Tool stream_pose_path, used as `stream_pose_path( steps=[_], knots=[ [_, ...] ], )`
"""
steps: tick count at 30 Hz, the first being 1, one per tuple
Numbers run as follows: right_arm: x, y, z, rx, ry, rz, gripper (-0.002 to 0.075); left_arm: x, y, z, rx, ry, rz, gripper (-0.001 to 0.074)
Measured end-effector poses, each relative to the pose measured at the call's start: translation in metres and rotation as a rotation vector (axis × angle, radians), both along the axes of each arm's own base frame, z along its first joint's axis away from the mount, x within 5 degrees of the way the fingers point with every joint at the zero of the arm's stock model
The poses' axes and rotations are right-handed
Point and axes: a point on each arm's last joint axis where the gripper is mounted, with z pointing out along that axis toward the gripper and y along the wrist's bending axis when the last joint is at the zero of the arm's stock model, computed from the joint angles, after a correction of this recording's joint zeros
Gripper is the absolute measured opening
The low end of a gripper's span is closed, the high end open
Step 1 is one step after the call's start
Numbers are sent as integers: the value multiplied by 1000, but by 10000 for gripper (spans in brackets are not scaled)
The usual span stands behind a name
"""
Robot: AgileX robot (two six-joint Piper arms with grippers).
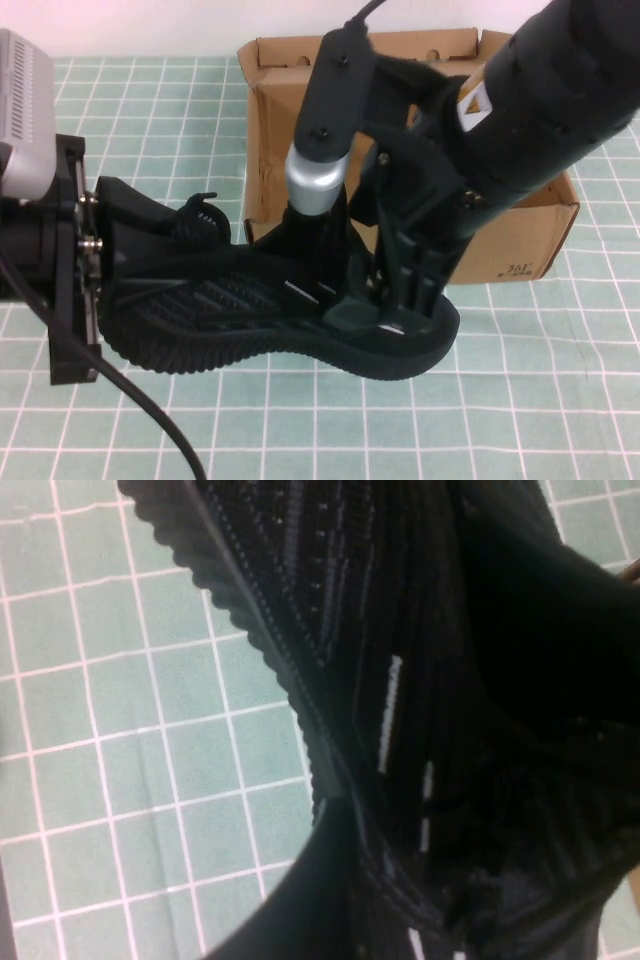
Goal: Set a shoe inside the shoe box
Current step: Place the shoe in the shoe box
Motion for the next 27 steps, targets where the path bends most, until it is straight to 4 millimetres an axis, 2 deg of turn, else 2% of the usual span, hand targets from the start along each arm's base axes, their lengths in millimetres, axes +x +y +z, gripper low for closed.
stream_pose_path(
  steps=[7, 10, 12, 15, 17, 27],
  knots=[
    [12, 12, -20, -44, 46, 4, 726, 1, 0, 0, 6, -8, 4, 31],
    [12, 12, -21, -48, 47, 4, 643, 1, 0, 0, 8, -9, 6, 31],
    [12, 12, -20, -46, 45, 4, 487, 1, 0, 0, 8, -9, 6, 31],
    [12, 12, -20, -47, 46, 4, 158, 1, 1, 0, 8, -14, 11, 31],
    [12, 12, -20, -49, 41, 12, -8, 2, 1, 0, 9, -18, 14, 31],
    [12, 12, -20, -51, 40, 12, -7, 2, 1, 0, 9, -12, 21, 31]
  ],
)
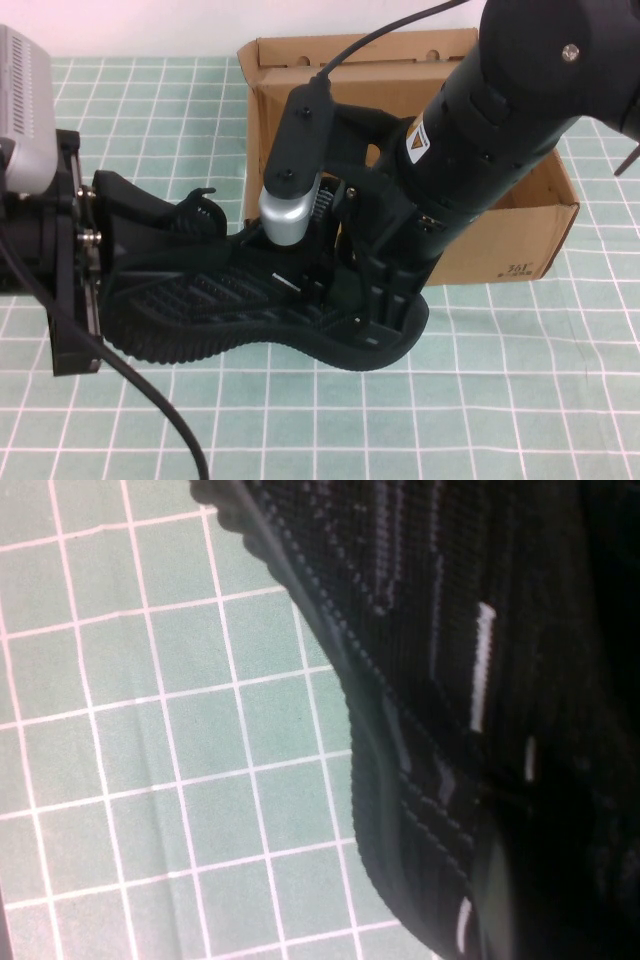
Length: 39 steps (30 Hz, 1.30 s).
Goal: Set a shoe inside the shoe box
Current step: Place the shoe in the shoe box
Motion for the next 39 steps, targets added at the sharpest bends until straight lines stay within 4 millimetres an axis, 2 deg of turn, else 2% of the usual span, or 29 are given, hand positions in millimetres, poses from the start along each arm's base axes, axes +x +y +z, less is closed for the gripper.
stream_pose_path(
  steps=[14, 17, 24, 26, 30, 39],
  knots=[
    [0, 0, 0, 8, 5, -16, -7, 0, 0, 0, -27, 67, 33, 42],
    [0, 1, 1, 14, 4, -16, -7, 0, -1, 2, -59, 94, 45, 97],
    [1, 1, 1, 26, 4, -36, -7, -1, -2, 6, -119, 161, 66, 392],
    [2, 1, 1, 27, 9, -46, -7, -1, -2, 6, -129, 194, 78, 444],
    [2, 0, 1, 15, 8, -63, -7, 0, -2, 6, -137, 216, 98, 480],
    [3, -4, -2, -29, 18, -94, -7, 5, -1, 8, -166, 240, 168, 507]
  ],
)
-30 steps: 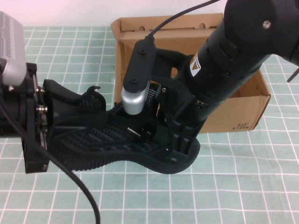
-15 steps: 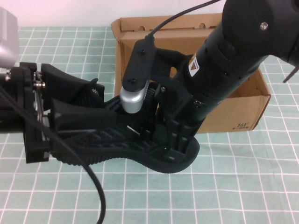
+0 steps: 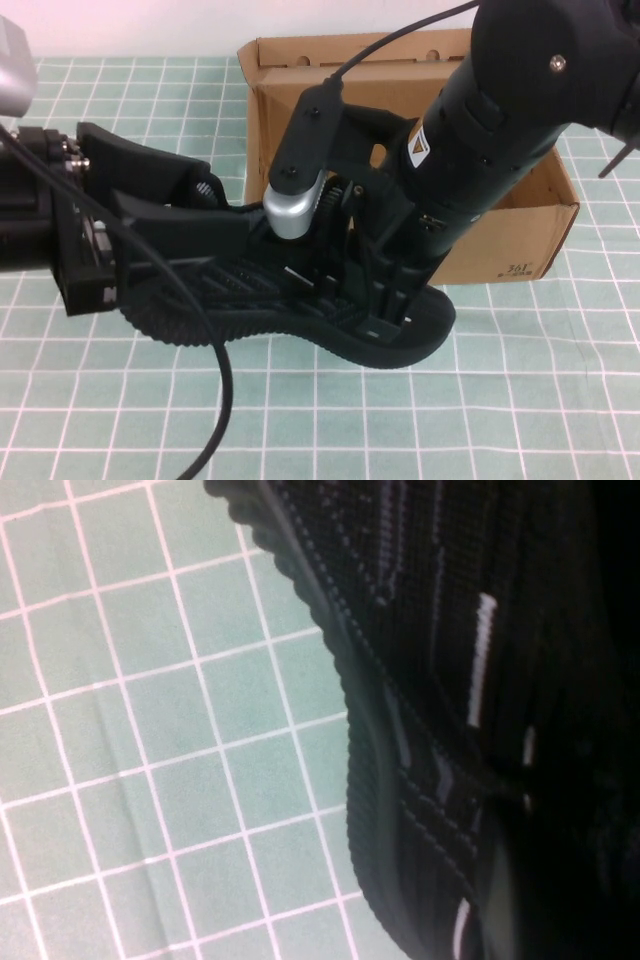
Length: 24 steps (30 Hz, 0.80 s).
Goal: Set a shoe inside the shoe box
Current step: Place the shoe in the shoe box
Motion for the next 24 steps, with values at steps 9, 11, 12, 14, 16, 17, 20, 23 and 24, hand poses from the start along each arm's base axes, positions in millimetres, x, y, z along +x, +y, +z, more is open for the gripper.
stream_pose_path(
  steps=[9, 11, 12, 14, 16, 17, 20, 23, 24],
  knots=[
    [0, 0, 0, 3, 11, -15, -7, 6, 5, -4, 37, 50, 110, 579],
    [0, 0, 0, 3, 11, -15, -7, 7, 5, -4, 31, 53, 123, 580],
    [0, 0, 0, 2, 10, -17, -7, 7, 5, -3, 24, 56, 126, 580],
    [1, -1, 0, -8, 3, -26, -7, 8, 5, -3, 14, 58, 129, 580],
    [3, -3, -1, -29, -13, -53, -7, 8, 5, -2, -2, 60, 136, 580],
    [5, -5, -1, -43, -24, -70, -7, 8, 5, -1, -10, 60, 139, 580],
    [8, -9, -2, -75, -49, -115, -7, 10, 5, 2, -24, 53, 150, 581],
    [9, -11, -2, -99, -56, -130, -7, 10, 5, 13, -31, 19, 155, 580],
    [10, -11, -2, -103, -60, -134, -7, 11, 5, 19, -35, 0, 155, 580]
  ],
)
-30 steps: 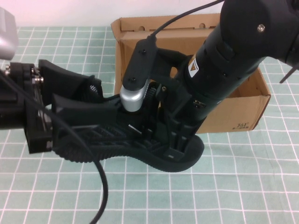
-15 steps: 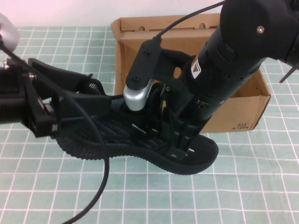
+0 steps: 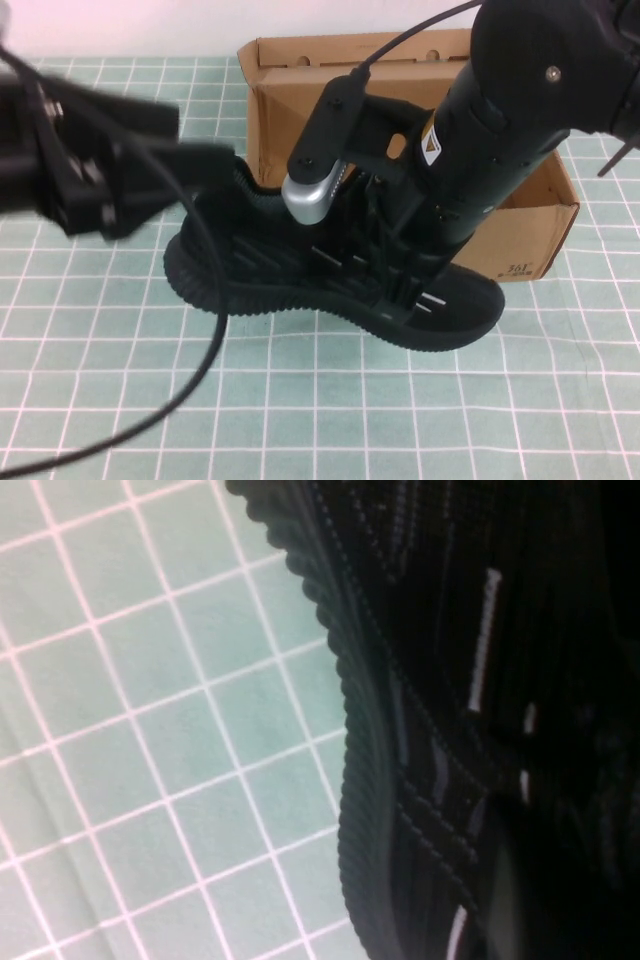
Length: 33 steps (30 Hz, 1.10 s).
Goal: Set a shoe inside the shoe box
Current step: Place the shoe in the shoe box
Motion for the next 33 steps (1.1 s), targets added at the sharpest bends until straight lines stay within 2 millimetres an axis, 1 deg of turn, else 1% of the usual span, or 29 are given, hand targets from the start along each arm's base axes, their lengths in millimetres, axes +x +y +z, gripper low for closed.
stream_pose_path(
  steps=[5, 7, 8, 9, 11, 13, 15, 16, 19, 21, 23, 26, 28, 33],
  knots=[
    [7, -7, 3, -63, -74, -49, -7, -1, 0, 34, -5, -100, 6, 578],
    [11, -11, 11, -85, -135, -76, -7, -2, 3, 43, 21, -108, 32, 546],
    [12, -13, 16, -88, -162, -85, -7, -1, 4, 46, 51, -106, 52, 509],
    [14, -14, 24, -88, -196, -93, -7, -1, 7, 49, 84, -100, 82, 454],
    [17, -18, 41, -68, -269, -111, -7, 0, 13, 53, 152, -91, 143, 318],
    [23, -23, 57, -32, -329, -126, -7, 2, 19, 55, 210, -63, 217, 148],
    [30, -30, 69, -3, -357, -136, -7, 3, 24, 54, 236, -22, 278, 67],
    [36, -35, 73, 9, -368, -151, -7, 4, 26, 52, 251, -3, 300, 43],
    [56, -45, 78, 19, -390, -162, -7, 3, 29, 48, 278, 43, 325, 9],
    [71, -48, 77, 19, -415, -139, -7, 3, 29, 48, 273, 59, 331, 2],
    [86, -50, 74, -17, -439, -109, -7, 3, 29, 46, 269, 70, 335, 0],
    [108, -49, 66, -66, -456, -100, -7, 6, 29, 37, 260, 92, 345, -1],
    [123, -46, 59, -67, -467, -108, -7, 8, 29, 29, 261, 109, 354, -1],
    [157, -37, 33, -72, -475, -121, -7, 11, 28, 17, 220, 142, 365, -1]
  ],
)
